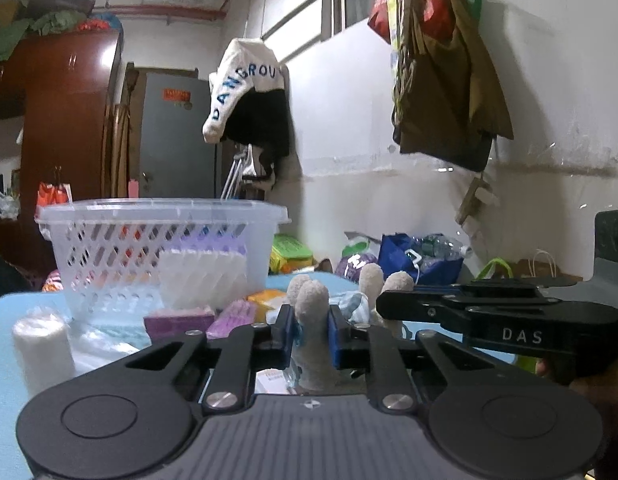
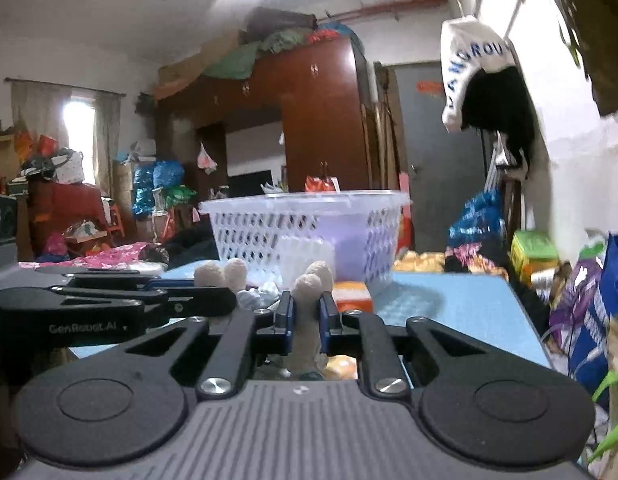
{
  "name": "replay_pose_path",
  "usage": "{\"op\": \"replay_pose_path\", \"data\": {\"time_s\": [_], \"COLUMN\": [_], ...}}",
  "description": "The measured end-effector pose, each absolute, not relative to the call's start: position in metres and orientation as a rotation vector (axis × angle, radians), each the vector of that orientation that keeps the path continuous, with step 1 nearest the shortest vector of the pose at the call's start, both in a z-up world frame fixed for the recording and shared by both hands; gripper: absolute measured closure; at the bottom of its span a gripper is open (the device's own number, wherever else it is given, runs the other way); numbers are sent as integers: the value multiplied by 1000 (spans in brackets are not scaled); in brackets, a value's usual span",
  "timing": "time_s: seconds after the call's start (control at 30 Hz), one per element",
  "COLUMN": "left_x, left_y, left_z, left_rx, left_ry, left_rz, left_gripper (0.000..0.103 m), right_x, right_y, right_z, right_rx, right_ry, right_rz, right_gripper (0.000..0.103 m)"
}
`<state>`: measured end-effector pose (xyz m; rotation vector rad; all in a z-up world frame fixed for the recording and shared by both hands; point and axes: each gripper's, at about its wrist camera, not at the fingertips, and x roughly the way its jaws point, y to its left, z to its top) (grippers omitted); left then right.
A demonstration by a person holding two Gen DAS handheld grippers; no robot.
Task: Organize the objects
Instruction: 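Grasp the white gloves with both grippers together, then lift the gloves over the white basket and open both grippers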
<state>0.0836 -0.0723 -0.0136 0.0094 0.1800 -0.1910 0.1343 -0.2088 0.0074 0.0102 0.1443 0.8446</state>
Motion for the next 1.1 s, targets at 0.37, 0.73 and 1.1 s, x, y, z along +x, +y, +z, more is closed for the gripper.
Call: {"op": "replay_pose_path", "data": {"time_s": [0.37,0.73,1.1], "left_x": [68,99,203], "left_y": [-56,-30,17], "left_z": [21,107,134], "left_rx": [13,106,189], "left_ry": [87,-16,94], "left_rz": [-177,-88,-3], "left_gripper": [83,83,83], "right_x": [140,179,256], "right_y": [-197,-147,-70], "right_z": [46,112,106], "right_rx": [9,-49,-70], "right_ry": [73,13,127], "right_rz": [906,952,941], "right_gripper": [88,89,89]}}
